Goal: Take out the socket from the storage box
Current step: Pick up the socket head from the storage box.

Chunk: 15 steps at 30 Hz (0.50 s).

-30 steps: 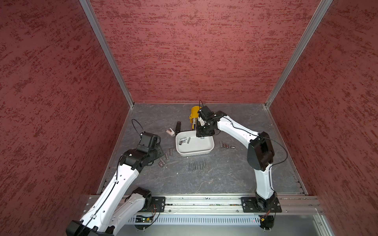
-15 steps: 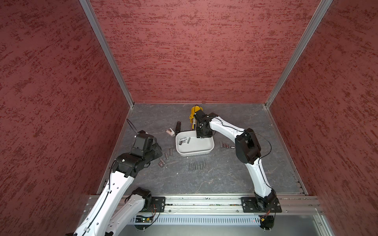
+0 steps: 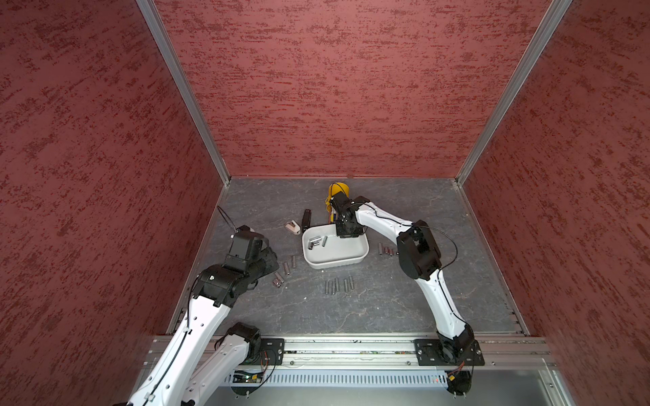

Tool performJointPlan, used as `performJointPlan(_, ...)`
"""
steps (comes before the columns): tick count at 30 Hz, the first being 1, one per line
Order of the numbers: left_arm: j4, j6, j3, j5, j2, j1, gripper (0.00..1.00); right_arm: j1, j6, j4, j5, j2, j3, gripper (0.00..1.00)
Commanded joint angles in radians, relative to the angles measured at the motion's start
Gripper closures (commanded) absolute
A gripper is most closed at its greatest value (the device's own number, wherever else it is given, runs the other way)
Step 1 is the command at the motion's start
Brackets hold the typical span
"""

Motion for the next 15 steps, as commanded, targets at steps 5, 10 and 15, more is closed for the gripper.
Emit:
performJointPlan(5, 0.025, 0.019, -0.013, 0.013, 0.007, 0.007, 0.47, 0.001, -0.042, -0.022, -0.049, -0.088, 0.015, 0.76)
performJointPlan(10, 0.039, 0.033, -0.016, 0.051, 0.003, 0.008, 0.47, -0.015, -0.081, -0.039, -0.050, -0.235, -0.038, 0.77)
performJointPlan(15, 0.073, 0.048, -0.032, 0.112, 0.001, 0.009, 0.45, -0.085, -0.089, -0.004, -0.033, -0.421, -0.194, 0.77)
